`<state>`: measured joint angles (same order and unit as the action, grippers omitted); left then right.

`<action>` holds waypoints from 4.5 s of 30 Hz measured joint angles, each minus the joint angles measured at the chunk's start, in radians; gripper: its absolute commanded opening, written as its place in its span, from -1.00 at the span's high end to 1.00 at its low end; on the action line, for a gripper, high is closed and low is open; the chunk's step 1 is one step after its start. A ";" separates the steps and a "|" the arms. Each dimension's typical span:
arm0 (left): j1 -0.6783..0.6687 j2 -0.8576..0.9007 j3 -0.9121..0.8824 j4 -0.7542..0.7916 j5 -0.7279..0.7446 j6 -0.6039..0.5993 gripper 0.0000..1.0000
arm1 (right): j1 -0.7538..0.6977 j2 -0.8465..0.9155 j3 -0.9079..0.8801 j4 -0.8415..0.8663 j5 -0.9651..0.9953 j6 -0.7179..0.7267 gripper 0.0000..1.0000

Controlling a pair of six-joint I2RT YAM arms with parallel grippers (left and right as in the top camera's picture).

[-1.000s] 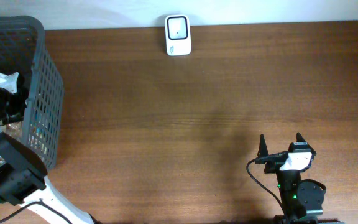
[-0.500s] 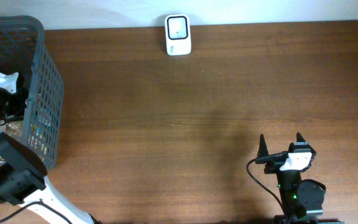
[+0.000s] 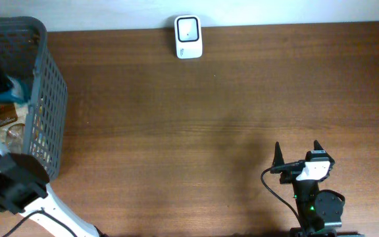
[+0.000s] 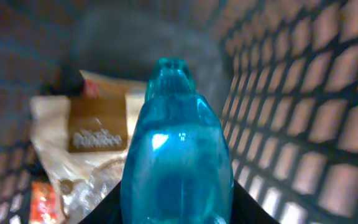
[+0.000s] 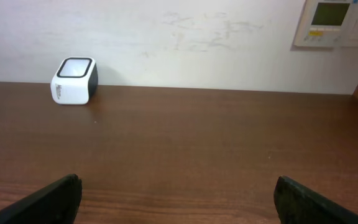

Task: Scan the item barcode
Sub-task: 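Grasp the blue mouthwash bottle in the basket with the left gripper, then carry the bottle forward and lower it upright near the scanner, then open the left gripper and move it back to the basket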

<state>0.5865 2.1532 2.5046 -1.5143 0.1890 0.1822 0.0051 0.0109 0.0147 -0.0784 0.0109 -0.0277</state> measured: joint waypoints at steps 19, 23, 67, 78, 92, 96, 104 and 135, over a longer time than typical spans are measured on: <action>-0.040 -0.091 0.614 0.094 0.691 -0.385 1.00 | 0.000 0.000 0.000 0.000 0.000 0.001 -0.97; -0.136 -0.095 0.615 0.086 0.790 -0.442 1.00 | 0.000 0.000 0.000 0.000 0.000 0.000 -0.97; -1.202 0.019 -0.472 0.471 -0.143 -0.607 1.00 | 0.000 0.000 0.000 0.000 0.000 0.000 -0.97; -1.236 0.063 -0.472 0.502 -0.117 -0.651 1.00 | 0.000 0.000 0.000 0.000 0.000 0.000 -0.97; -1.259 0.064 -0.472 0.470 -0.159 -0.659 1.00 | 0.000 0.000 0.000 0.000 0.000 0.000 -0.97; -1.261 0.064 -0.472 0.472 -0.172 -0.658 0.88 | 0.000 0.000 0.000 0.000 0.000 0.000 -0.97; -1.265 0.064 -0.472 0.483 -0.179 -0.658 0.34 | 0.000 0.000 0.000 0.000 0.000 0.000 -0.97; -1.261 0.064 -0.088 0.314 -0.187 -0.581 -0.32 | 0.000 0.000 0.000 0.000 0.000 0.001 -0.97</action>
<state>-0.6743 2.2173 2.4165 -1.2007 0.0017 -0.3988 0.0051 0.0109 0.0147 -0.0784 0.0105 -0.0269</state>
